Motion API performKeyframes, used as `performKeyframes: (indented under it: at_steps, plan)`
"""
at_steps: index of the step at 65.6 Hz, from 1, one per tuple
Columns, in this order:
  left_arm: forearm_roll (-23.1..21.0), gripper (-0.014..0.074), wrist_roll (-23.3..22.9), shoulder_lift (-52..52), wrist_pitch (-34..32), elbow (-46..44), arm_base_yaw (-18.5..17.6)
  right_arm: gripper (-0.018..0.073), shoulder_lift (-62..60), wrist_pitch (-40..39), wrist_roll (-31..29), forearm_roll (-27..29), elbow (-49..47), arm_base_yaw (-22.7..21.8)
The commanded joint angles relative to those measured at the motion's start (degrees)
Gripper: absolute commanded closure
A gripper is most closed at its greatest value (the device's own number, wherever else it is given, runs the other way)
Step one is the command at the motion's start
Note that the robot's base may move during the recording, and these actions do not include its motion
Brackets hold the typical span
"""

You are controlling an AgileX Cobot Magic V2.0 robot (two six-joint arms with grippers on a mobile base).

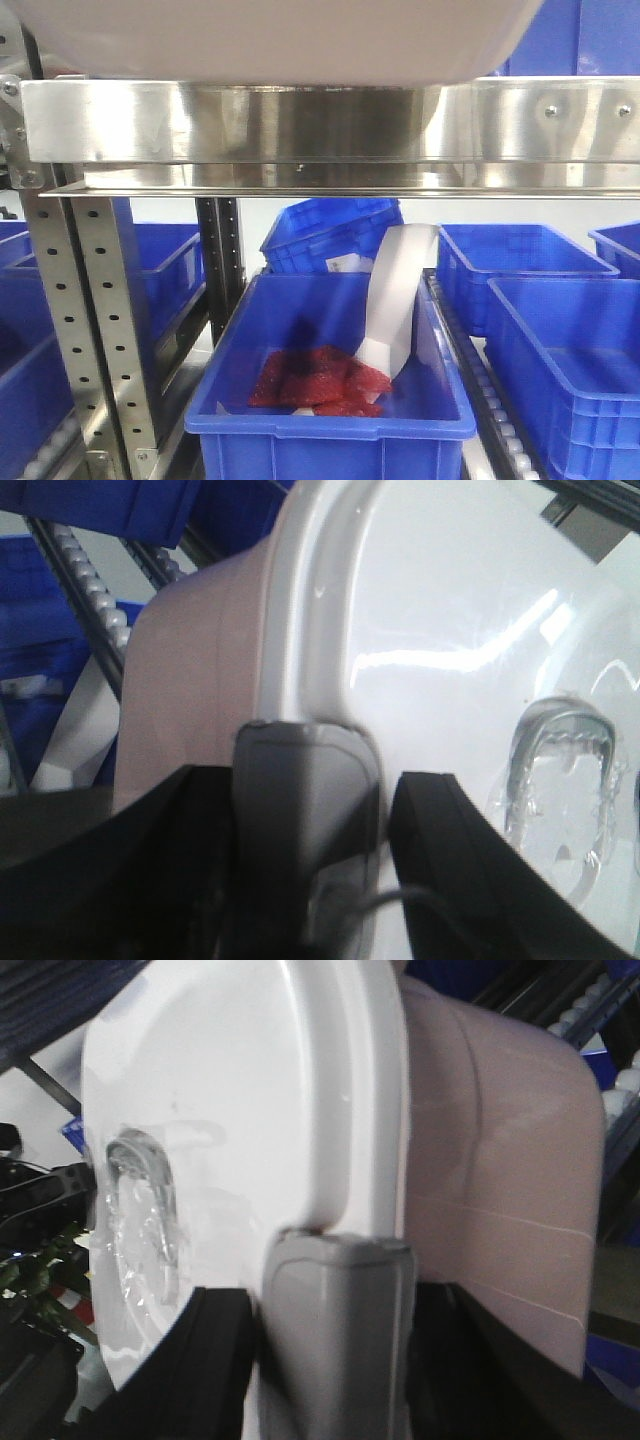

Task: Grab white bin and place on right shelf
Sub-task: 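Push the pink bin forward onto the upper roller shelf with both grippers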

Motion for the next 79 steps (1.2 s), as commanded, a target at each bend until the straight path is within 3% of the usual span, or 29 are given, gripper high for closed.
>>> performKeyframes:
  at_steps: [1, 18, 42, 57, 79]
  plan:
    - [-8.34, 0.0405, 0.74, 1.60, 7.23, -4.27, -1.36, 0.0176, 0.89, 8.87, -0.36, 11.75, -4.26, 1.26]
    - [-8.34, 0.0405, 0.86, 8.50, 8.88, -8.71, -1.47, 0.0176, 8.11, 5.40, -0.36, 12.42, -9.82, 1.26]
    - [-8.34, 0.0405, 0.98, 18.45, 5.20, -17.50, -7.75, 0.0176, 18.28, 3.08, -0.36, 13.18, -18.00, 1.26]
    - [-11.14, 0.0397, 0.98, 23.99, -0.38, -21.98, -7.86, 0.0176, 23.45, 0.89, -0.48, 15.04, -19.73, 1.26]
    - [-13.43, 0.0370, 0.98, 31.03, -1.44, -29.36, -7.86, 0.0176, 28.25, 1.10, -4.27, 19.19, -22.78, 1.26]
